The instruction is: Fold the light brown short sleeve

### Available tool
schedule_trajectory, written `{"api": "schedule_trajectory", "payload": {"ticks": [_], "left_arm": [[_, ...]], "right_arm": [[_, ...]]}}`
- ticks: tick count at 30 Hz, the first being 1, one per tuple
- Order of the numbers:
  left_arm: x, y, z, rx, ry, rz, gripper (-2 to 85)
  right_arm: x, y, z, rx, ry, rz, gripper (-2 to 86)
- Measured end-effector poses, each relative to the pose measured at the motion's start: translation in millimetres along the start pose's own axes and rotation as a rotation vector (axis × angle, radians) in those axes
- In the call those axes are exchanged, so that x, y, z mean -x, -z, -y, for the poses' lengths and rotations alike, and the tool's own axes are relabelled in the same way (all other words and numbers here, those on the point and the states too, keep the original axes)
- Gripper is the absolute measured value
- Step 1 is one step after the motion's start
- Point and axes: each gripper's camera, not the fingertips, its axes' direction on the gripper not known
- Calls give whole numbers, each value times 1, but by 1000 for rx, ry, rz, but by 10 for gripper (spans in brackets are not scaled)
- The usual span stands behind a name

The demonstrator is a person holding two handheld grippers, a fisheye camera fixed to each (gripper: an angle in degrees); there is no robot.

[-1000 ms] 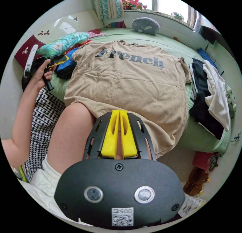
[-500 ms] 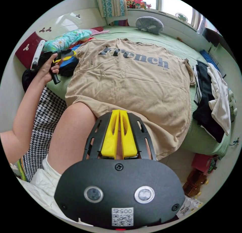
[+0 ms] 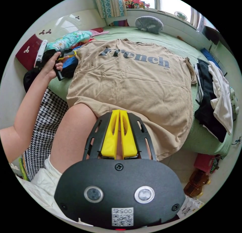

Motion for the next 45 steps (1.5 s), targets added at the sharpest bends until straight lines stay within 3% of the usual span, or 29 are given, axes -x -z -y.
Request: {"api": "schedule_trajectory", "payload": {"ticks": [4, 8, 11, 16, 18, 24, 29, 34, 41, 45], "left_arm": [[-14, -2, 1, -12, -66, 35, 25], [-26, -9, 1, -9, -101, 33, 23], [-32, -14, 2, 2, -100, 20, 23], [-41, -22, 5, 13, -119, 5, 22], [-45, -26, 5, 17, -127, 1, 20], [-57, -34, 6, 12, -184, 5, 17], [-67, -43, 9, 26, -209, -6, 17], [-79, -48, 12, 22, -218, -4, 17], [-106, -38, 5, -33, -272, -1, 14], [-128, -41, -7, -4, -337, -28, 12]], "right_arm": [[-7, 9, 55, 13, 2, 64, -11], [11, 40, 172, -130, 142, 133, -3], [35, 30, 266, -128, 225, 171, 25], [82, -29, 395, -22, 326, 115, 38], [91, -76, 450, 119, 287, 183, 37], [101, -153, 543, 235, 148, 277, 34], [114, -203, 577, 312, 99, 146, 25], [102, -209, 594, 226, 95, 146, -9], [22, -171, 602, 95, 85, 265, -12], [-48, -188, 589, 87, 3, 224, -12]]}}
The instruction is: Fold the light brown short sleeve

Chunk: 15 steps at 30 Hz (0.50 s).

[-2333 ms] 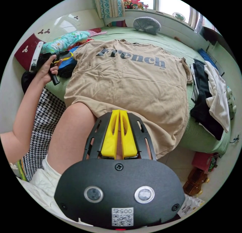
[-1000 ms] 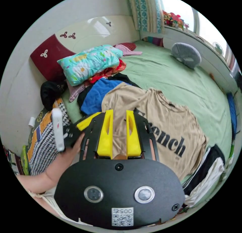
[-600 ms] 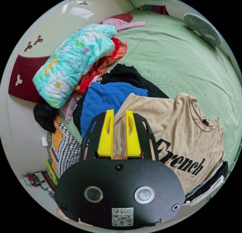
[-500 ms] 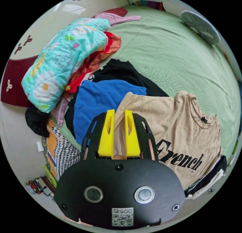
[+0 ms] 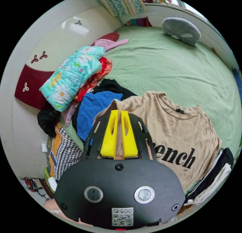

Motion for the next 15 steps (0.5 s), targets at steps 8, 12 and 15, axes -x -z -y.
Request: {"api": "schedule_trajectory", "payload": {"ticks": [8, 12, 15], "left_arm": [[-29, -15, -12, 53, -36, -41, 18], [-27, -23, -5, 43, -4, 12, 35], [-32, -40, 3, 65, -14, -14, 70]], "right_arm": [[-131, -58, -13, -2, -324, 144, 18], [-140, -58, -6, -35, -218, 97, 45], [-127, -72, 10, 53, -98, 68, 54]]}}
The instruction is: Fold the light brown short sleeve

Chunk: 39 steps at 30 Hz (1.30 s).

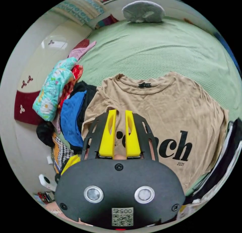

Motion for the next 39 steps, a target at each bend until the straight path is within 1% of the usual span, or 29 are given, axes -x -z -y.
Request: {"api": "schedule_trajectory", "payload": {"ticks": [5, 9, 11, 14, 17, 20, 22, 24, 27, 32, 34, 36, 38, 39], "left_arm": [[-8, -28, 8, 24, 24, 37, 91], [-10, -45, 11, 47, 41, 15, 93], [-12, -50, 12, 52, 41, 24, 90], [-12, -60, 14, 62, 50, 33, 84], [-10, -68, 16, 68, 67, 27, 76], [-10, -74, 17, 80, 65, 33, 61], [-9, -73, 16, 69, 70, 21, 51], [-8, -65, 13, 33, 79, 2, 16], [-12, -53, 8, -6, 56, -29, 3], [-26, -46, 0, -30, 0, -61, 1], [-31, -51, -2, -3, -21, -64, 2], [-34, -58, -3, 23, -22, -6, 6], [-33, -62, -3, 28, -8, 47, 14], [-31, -64, -3, 29, 3, 56, 25]], "right_arm": [[17, -32, 23, 60, 33, 43, 60], [9, -70, 44, 154, -28, -3, 57], [3, -81, 49, 164, -48, 30, 50], [-8, -91, 53, 112, -80, 102, 39], [-19, -105, 56, 111, -120, 78, 15], [-26, -109, 55, 89, -113, 79, -8], [-29, -103, 54, 60, -94, 102, -13], [-33, -91, 52, 35, -72, 135, -15], [-41, -74, 47, 9, -29, 173, -15], [-68, -65, 35, -48, -49, 224, -14], [-82, -74, 33, -37, -98, 199, -13], [-107, -92, 32, 1, -187, 150, -11], [-124, -108, 30, 75, -260, 166, -5], [-132, -113, 27, 83, -277, 182, 1]]}}
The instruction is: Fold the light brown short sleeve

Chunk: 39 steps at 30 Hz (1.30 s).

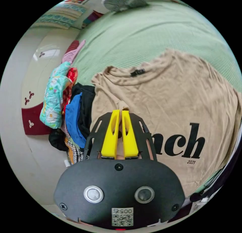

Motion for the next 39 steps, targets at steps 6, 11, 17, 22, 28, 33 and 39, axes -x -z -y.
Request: {"api": "schedule_trajectory", "payload": {"ticks": [6, 11, 17, 22, 28, 33, 39], "left_arm": [[6, -20, 7, 39, 14, -29, 78], [6, -30, 12, 58, 41, 11, 71], [3, -10, -1, 13, 12, -68, 53], [-4, -4, -12, 48, -73, -136, 50], [-2, -2, -23, 100, -75, -116, 56], [7, 18, -28, 78, -39, -196, 80], [23, 15, -31, 67, 64, -129, 84]], "right_arm": [[-6, 11, -16, -50, 58, -9, 38], [-1, 18, -27, -33, 128, 24, 40], [-1, 15, -34, -16, 131, -6, 39], [-5, 16, -41, -16, 85, 42, 43], [3, 26, -52, -41, 111, -1, 51], [27, 41, -57, -70, 179, -31, 61], [79, 43, -60, -81, 326, -124, 57]]}}
